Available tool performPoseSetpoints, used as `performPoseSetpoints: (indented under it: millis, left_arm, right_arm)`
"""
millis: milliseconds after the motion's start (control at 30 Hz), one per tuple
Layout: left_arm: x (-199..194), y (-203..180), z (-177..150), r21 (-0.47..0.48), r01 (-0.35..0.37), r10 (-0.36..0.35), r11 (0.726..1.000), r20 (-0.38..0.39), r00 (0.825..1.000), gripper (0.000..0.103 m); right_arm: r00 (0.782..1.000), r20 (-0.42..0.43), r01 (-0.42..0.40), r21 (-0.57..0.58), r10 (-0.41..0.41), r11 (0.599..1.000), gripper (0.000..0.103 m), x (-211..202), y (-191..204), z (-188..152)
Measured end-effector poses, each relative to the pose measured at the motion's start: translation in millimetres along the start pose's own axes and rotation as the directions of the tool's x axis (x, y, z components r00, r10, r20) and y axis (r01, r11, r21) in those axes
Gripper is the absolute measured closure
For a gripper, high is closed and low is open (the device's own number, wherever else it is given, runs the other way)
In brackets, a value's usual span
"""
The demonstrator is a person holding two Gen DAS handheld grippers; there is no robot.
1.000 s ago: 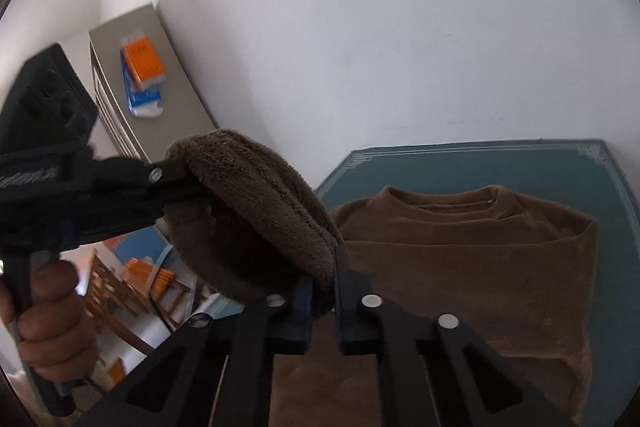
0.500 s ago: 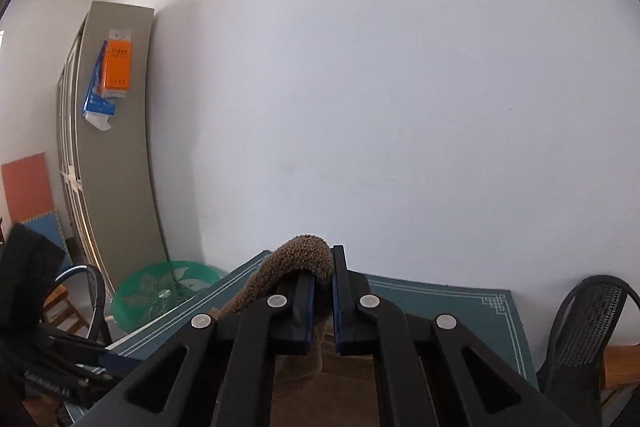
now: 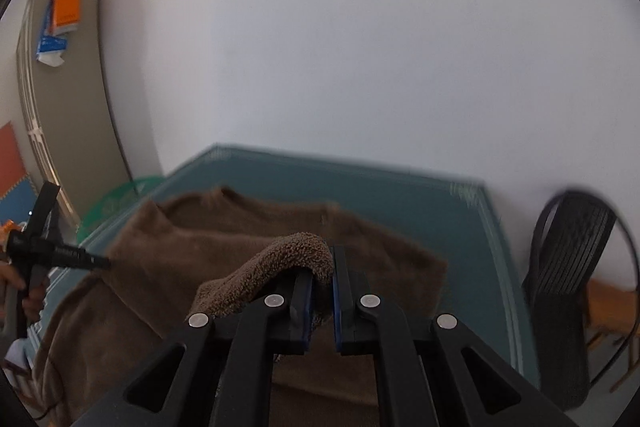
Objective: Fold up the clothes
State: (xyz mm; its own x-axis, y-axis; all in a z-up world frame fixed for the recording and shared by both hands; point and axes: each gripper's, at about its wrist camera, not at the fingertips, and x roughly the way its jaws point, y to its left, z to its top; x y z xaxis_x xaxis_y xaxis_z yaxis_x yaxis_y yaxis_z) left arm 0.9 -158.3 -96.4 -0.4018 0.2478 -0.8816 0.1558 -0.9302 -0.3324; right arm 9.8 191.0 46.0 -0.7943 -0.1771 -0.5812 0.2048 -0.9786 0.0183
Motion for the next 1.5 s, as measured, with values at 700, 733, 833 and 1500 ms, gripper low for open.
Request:
performPoseSetpoints:
  millis: [700,733,833,1500]
  left_arm:
    - [8.1,18.2,14.1,-0.001,0.004,-0.004,1.0,-0.027,1.0,0.043]
    - [5.5,17.8,17.0,-0.003,0.008,-0.008,1.0,-0.019,1.0,0.043]
    - [-3.7,11.3,30.7,0.012,0.035,-0.035,0.999,0.02,0.999,0.042]
    - [65.5,-20.4,86.8,0.032,0.032,-0.031,0.999,-0.043,0.999,0.031]
  right_arm:
    - [0.973,-0.219,-0.04,0.153,0.074,0.987,0.04,28.0,-64.3,-71.0]
    - [0.973,-0.217,-0.049,0.15,0.081,0.987,0.04,28.1,-62.6,-70.8]
    - [0.972,-0.214,-0.068,0.143,0.098,0.987,0.04,28.3,-58.5,-70.7]
    - [0.953,-0.074,-0.225,0.483,0.295,0.846,0.04,-1.1,-116.8,-87.4]
